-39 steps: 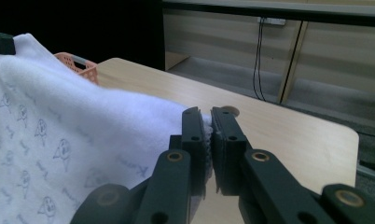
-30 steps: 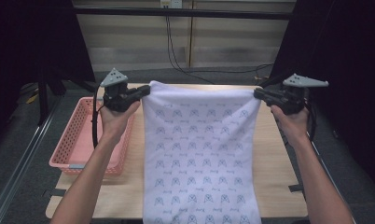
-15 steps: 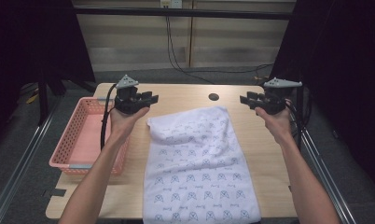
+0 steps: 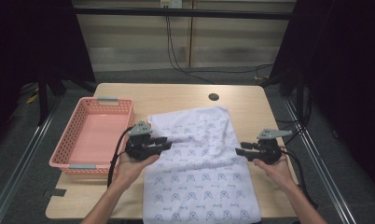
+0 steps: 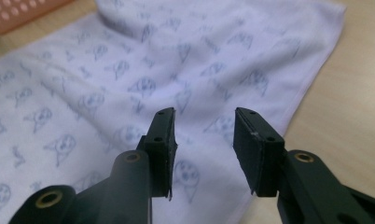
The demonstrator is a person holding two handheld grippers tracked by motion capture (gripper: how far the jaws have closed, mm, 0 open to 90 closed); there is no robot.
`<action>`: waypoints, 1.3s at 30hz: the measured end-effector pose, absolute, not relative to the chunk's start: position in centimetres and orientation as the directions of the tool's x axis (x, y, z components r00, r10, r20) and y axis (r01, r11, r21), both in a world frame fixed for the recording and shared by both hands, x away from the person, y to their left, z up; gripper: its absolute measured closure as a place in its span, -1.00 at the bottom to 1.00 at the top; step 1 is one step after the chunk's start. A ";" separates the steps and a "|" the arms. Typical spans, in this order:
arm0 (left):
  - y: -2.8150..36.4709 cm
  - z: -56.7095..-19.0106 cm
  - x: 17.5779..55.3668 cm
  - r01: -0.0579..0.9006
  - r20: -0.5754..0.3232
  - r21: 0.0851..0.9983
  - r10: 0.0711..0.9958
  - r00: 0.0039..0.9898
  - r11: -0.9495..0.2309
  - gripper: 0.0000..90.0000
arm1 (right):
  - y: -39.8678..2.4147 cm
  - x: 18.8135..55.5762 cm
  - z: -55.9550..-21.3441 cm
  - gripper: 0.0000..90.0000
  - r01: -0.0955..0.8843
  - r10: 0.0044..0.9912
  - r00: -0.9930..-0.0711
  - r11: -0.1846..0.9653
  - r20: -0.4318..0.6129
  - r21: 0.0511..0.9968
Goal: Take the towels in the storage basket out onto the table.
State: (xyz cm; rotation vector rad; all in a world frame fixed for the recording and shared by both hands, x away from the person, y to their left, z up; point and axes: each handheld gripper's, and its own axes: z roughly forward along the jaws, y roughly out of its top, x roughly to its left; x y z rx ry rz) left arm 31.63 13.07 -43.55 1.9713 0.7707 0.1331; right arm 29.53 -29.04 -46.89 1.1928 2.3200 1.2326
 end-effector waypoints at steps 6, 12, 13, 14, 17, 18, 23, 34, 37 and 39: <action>14.4 -46.4 30.0 0.512 -0.243 0.777 0.575 0.781 -0.366 0.51 | -28.2 29.8 -49.5 0.32 0.581 0.760 -0.640 0.385 0.111 0.717; 16.3 -48.1 28.6 0.539 -0.250 0.743 0.582 0.774 -0.397 0.46 | -27.7 30.0 -50.2 0.46 0.561 0.758 -0.650 0.433 0.051 0.706; 16.1 -48.3 28.5 0.533 -0.232 0.742 0.591 0.773 -0.406 0.43 | -27.7 29.9 -50.2 0.57 0.558 0.758 -0.651 0.442 0.039 0.703; 16.0 -48.4 28.4 0.536 -0.240 0.739 0.584 0.775 -0.408 0.42 | -27.8 29.7 -50.1 0.69 0.564 0.761 -0.647 0.442 0.042 0.698; 15.0 -48.6 27.8 0.511 -0.213 0.726 0.556 0.804 -0.460 0.41 | -28.5 28.5 -50.0 0.90 0.570 0.763 -0.645 0.445 0.040 0.691; 14.8 -48.7 27.7 0.503 -0.202 0.725 0.552 0.809 -0.471 0.41 | -28.7 27.9 -49.9 0.91 0.579 0.763 -0.644 0.447 0.047 0.682; 14.0 -49.6 27.3 0.492 -0.176 0.682 0.532 0.828 -0.541 0.46 | -29.8 25.2 -49.6 0.93 0.607 0.773 -0.631 0.440 0.065 0.662; 15.4 -49.3 23.8 0.509 -0.224 0.644 0.495 0.839 -0.572 0.95 | -29.7 22.0 -49.2 0.80 0.627 0.714 -0.681 0.458 0.159 0.630; 16.0 -49.1 22.2 0.516 -0.255 0.628 0.472 0.844 -0.582 0.92 | -29.4 21.3 -49.1 0.69 0.618 0.680 -0.710 0.480 0.182 0.623; 16.0 -48.8 21.6 0.502 -0.255 0.620 0.449 0.856 -0.603 0.86 | -29.1 21.0 -49.0 0.63 0.603 0.661 -0.730 0.503 0.173 0.619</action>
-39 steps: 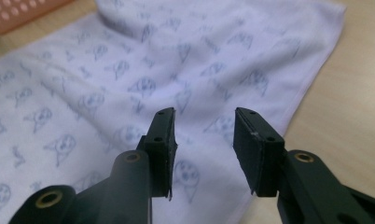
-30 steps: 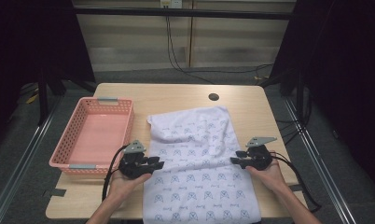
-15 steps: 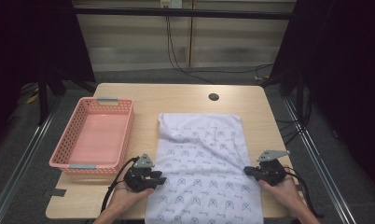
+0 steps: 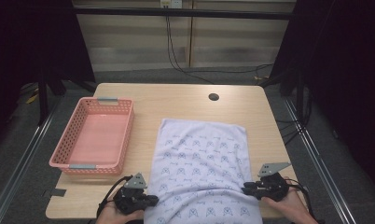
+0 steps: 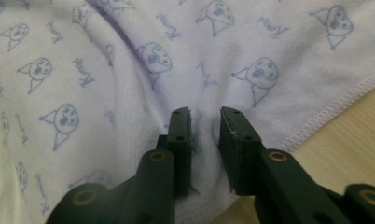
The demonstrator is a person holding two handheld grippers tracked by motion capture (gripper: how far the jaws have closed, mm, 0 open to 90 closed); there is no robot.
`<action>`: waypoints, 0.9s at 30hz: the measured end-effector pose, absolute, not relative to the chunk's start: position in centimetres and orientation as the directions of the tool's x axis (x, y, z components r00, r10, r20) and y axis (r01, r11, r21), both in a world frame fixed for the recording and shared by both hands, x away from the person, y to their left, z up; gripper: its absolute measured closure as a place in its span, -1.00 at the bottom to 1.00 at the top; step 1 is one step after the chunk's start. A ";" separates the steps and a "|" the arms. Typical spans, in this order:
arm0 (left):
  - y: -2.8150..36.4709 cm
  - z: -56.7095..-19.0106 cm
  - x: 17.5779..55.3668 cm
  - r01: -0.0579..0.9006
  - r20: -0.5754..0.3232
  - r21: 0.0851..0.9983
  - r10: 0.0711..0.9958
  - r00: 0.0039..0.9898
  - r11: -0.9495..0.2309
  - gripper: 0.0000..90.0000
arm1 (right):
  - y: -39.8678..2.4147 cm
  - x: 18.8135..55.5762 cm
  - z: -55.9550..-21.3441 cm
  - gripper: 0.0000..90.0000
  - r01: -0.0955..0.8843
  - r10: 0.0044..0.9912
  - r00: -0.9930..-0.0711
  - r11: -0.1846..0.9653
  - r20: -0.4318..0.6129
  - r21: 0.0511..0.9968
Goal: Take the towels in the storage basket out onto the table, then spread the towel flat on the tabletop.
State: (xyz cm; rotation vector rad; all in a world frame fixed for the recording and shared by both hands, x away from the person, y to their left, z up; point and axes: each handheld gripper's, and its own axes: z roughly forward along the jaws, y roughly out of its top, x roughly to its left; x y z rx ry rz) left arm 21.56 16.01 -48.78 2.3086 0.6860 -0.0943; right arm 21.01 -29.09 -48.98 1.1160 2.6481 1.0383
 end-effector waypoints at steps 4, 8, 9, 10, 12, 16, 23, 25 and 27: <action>15.4 -48.1 22.0 0.481 -0.282 0.679 0.408 0.868 -0.555 0.55 | -29.3 20.9 -48.1 0.40 0.592 0.691 -0.703 0.438 0.168 0.677; 14.1 -47.6 25.7 0.471 -0.231 0.717 0.462 0.856 -0.515 0.48 | -29.6 22.9 -47.8 0.25 0.579 0.747 -0.653 0.382 0.129 0.720; 13.8 -47.6 26.8 0.469 -0.217 0.722 0.477 0.852 -0.509 0.48 | -29.6 23.6 -48.0 0.21 0.580 0.753 -0.646 0.377 0.125 0.722; 13.5 -47.8 27.9 0.476 -0.222 0.725 0.485 0.846 -0.498 0.48 | -29.5 24.4 -48.1 0.18 0.584 0.764 -0.635 0.377 0.114 0.719; 13.0 -48.0 29.4 0.494 -0.231 0.731 0.511 0.828 -0.470 0.48 | -29.4 25.7 -48.3 0.18 0.585 0.773 -0.626 0.380 0.100 0.716; 12.1 -49.2 31.6 0.503 -0.216 0.721 0.535 0.817 -0.477 0.51 | -29.1 28.1 -48.9 0.18 0.582 0.778 -0.622 0.388 0.084 0.715; 12.2 -49.8 30.5 0.482 -0.169 0.692 0.528 0.832 -0.538 0.74 | -28.6 28.3 -49.8 0.58 0.584 0.771 -0.635 0.444 0.041 0.680; 12.4 -49.9 30.0 0.475 -0.156 0.693 0.530 0.833 -0.542 0.81 | -28.7 28.0 -49.8 0.86 0.583 0.769 -0.638 0.444 0.045 0.680; 12.4 -49.8 29.2 0.466 -0.131 0.691 0.538 0.833 -0.553 0.84 | -28.5 27.5 -49.8 0.95 0.588 0.772 -0.634 0.443 0.046 0.677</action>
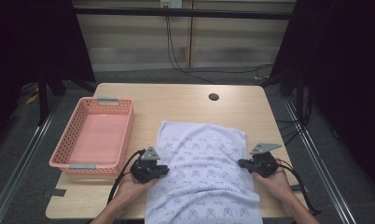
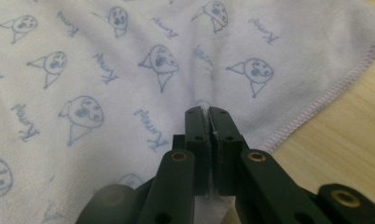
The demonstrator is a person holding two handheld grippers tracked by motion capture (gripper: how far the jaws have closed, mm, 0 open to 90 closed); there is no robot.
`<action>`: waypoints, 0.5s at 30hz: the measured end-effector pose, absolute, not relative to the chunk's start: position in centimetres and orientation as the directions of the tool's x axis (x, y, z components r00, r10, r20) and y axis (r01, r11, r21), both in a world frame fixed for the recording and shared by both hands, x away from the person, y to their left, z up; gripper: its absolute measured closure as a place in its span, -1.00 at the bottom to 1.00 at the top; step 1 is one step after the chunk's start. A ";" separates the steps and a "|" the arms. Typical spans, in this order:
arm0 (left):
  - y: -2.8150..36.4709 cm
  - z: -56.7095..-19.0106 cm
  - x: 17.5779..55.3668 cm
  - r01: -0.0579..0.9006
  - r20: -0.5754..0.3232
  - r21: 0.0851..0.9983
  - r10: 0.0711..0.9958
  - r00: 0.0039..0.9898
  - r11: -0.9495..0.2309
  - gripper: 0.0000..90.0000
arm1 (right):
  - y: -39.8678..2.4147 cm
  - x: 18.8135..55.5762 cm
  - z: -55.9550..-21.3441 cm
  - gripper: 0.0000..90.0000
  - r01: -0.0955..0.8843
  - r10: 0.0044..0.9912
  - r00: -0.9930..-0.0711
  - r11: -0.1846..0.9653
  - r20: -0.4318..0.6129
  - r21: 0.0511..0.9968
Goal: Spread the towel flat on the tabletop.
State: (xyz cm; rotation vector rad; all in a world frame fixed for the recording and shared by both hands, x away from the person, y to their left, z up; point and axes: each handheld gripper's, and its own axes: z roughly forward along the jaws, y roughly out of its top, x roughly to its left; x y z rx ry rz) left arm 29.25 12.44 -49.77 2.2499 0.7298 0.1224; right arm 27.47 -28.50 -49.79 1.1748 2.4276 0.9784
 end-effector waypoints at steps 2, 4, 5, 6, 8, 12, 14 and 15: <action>12.4 -49.7 28.5 0.460 -0.131 0.687 0.527 0.840 -0.563 0.93 | -28.4 27.0 -49.7 0.97 0.587 0.768 -0.640 0.457 0.037 0.669; 12.6 -49.7 27.9 0.474 -0.166 0.684 0.514 0.842 -0.555 0.94 | -28.5 26.4 -49.7 0.97 0.591 0.766 -0.641 0.446 0.055 0.672; 12.7 -49.7 27.5 0.470 -0.170 0.684 0.505 0.846 -0.557 0.94 | -28.6 26.1 -49.6 0.96 0.590 0.761 -0.647 0.454 0.054 0.668; 12.8 -49.6 26.6 0.462 -0.171 0.676 0.488 0.856 -0.574 0.94 | -28.6 25.8 -49.6 0.96 0.591 0.757 -0.651 0.455 0.060 0.666; 13.0 -49.5 25.6 0.459 -0.187 0.670 0.466 0.865 -0.584 0.93 | -28.7 24.5 -49.4 0.96 0.599 0.736 -0.671 0.464 0.091 0.653; 13.4 -49.4 23.6 0.463 -0.226 0.656 0.429 0.874 -0.596 0.91 | -28.9 22.6 -49.2 0.96 0.605 0.707 -0.697 0.486 0.124 0.631; 13.7 -49.3 22.7 0.476 -0.263 0.644 0.411 0.873 -0.600 0.88 | -29.0 21.6 -49.1 0.95 0.613 0.698 -0.701 0.487 0.144 0.622; 13.8 -49.3 22.5 0.470 -0.264 0.649 0.402 0.877 -0.598 0.79 | -28.9 21.2 -49.0 0.90 0.607 0.685 -0.714 0.502 0.145 0.616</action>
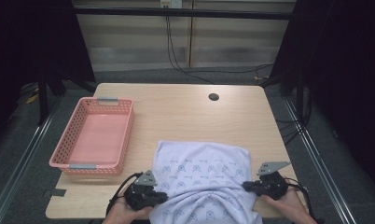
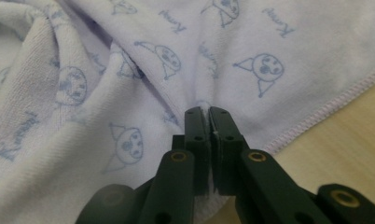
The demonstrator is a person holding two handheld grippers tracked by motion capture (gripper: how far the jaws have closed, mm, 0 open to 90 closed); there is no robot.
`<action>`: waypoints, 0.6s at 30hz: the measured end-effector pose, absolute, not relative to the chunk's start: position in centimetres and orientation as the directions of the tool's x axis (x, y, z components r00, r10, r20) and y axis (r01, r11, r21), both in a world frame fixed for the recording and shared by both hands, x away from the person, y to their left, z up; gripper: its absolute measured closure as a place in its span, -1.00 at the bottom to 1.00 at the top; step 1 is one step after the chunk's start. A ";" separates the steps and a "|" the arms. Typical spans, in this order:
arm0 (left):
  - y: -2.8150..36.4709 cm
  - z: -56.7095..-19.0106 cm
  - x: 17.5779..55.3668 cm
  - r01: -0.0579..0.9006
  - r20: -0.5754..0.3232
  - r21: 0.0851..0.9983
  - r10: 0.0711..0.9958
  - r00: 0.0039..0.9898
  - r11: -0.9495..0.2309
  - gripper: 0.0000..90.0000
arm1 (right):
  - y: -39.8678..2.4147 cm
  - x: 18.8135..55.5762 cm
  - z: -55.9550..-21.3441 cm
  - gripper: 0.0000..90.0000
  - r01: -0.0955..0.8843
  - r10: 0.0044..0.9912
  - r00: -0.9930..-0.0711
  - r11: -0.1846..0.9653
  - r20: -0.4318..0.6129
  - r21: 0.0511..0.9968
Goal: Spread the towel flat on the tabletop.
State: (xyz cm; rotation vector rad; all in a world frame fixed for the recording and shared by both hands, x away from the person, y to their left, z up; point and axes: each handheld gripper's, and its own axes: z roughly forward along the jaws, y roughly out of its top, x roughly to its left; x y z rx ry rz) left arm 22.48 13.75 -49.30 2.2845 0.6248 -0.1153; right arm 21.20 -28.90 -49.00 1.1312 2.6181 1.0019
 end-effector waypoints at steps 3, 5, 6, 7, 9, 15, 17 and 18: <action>13.8 -48.9 23.3 0.479 -0.257 0.662 0.426 0.867 -0.576 0.64 | -28.9 21.3 -48.8 0.61 0.592 0.687 -0.713 0.485 0.139 0.644; 13.7 -48.4 24.2 0.484 -0.249 0.691 0.452 0.857 -0.537 0.56 | -29.5 22.3 -48.3 0.50 0.591 0.721 -0.681 0.440 0.125 0.676; 13.6 -48.2 24.8 0.489 -0.249 0.699 0.463 0.851 -0.522 0.55 | -29.8 23.0 -48.1 0.46 0.578 0.736 -0.669 0.426 0.105 0.696; 13.4 -47.9 25.5 0.484 -0.234 0.710 0.477 0.847 -0.511 0.52 | -30.2 23.9 -47.9 0.40 0.570 0.762 -0.644 0.413 0.074 0.710; 13.2 -47.9 26.7 0.471 -0.206 0.724 0.493 0.845 -0.505 0.50 | -30.7 25.9 -47.8 0.35 0.577 0.788 -0.611 0.384 0.070 0.720; 12.3 -48.6 29.3 0.499 -0.203 0.714 0.536 0.819 -0.491 0.45 | -30.4 30.9 -48.5 0.13 0.596 0.830 -0.555 0.361 0.044 0.717; 12.2 -48.9 29.5 0.510 -0.200 0.705 0.551 0.810 -0.494 0.41 | -30.3 32.0 -49.0 0.12 0.617 0.839 -0.541 0.355 0.051 0.703; 12.3 -49.0 29.5 0.515 -0.198 0.700 0.559 0.805 -0.495 0.38 | -30.2 32.4 -49.2 0.12 0.620 0.838 -0.543 0.354 0.058 0.700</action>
